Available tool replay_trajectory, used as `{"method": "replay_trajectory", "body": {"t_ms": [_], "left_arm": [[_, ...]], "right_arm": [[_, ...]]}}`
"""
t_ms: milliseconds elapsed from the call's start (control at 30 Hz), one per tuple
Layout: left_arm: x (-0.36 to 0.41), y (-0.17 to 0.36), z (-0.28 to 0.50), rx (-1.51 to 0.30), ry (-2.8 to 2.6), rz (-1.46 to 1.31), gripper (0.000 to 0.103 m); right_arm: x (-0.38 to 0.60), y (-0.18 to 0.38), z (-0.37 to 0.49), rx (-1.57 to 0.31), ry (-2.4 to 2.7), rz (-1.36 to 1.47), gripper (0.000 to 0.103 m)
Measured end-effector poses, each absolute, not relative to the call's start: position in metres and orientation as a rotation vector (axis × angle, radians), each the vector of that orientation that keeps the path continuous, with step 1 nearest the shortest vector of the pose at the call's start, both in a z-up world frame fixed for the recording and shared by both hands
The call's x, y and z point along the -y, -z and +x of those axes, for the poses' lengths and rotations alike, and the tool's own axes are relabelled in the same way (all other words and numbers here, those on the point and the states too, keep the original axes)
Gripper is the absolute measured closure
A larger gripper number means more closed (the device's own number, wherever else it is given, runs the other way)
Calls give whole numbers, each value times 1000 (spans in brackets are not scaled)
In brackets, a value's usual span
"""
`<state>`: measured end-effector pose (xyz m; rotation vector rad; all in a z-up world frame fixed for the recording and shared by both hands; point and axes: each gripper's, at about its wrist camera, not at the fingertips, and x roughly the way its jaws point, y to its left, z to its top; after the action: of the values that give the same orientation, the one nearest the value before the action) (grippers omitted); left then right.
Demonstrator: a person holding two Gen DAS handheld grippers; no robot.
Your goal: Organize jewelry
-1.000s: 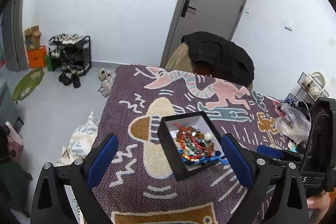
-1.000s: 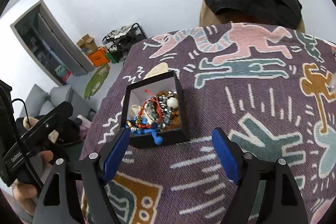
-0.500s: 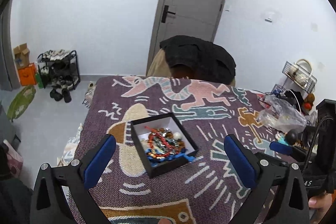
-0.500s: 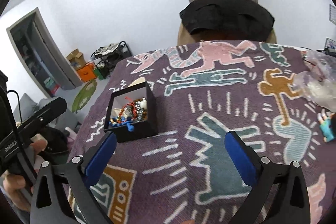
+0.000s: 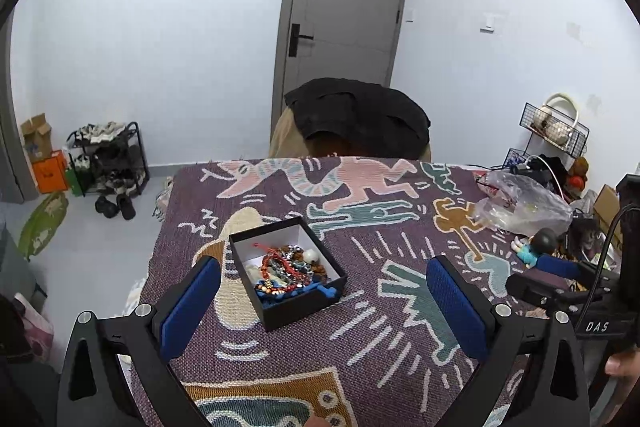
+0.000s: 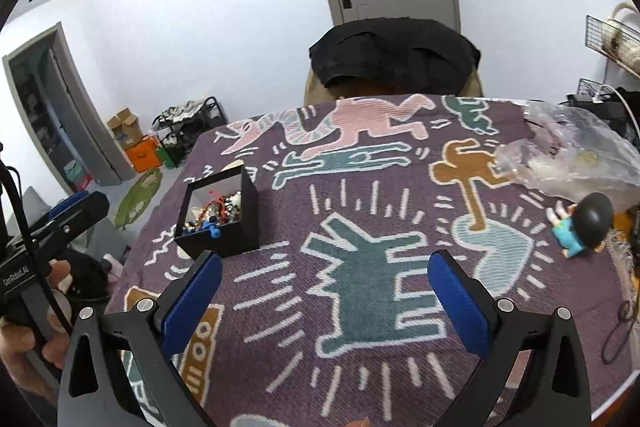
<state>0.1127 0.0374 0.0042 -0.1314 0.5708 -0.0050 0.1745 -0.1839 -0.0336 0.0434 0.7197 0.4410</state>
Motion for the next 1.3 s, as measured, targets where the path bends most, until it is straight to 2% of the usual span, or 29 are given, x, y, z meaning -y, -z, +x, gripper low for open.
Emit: {"method": "replay_trajectory", "body": {"t_ms": [667, 1300], "left_arm": [[0, -16, 68, -525, 20, -72, 0], [9, -20, 28, -466, 12, -44, 0]], "right_arm": [[242, -5, 113, -570, -334, 41, 0], [239, -21, 68, -457, -279, -33, 0]]}}
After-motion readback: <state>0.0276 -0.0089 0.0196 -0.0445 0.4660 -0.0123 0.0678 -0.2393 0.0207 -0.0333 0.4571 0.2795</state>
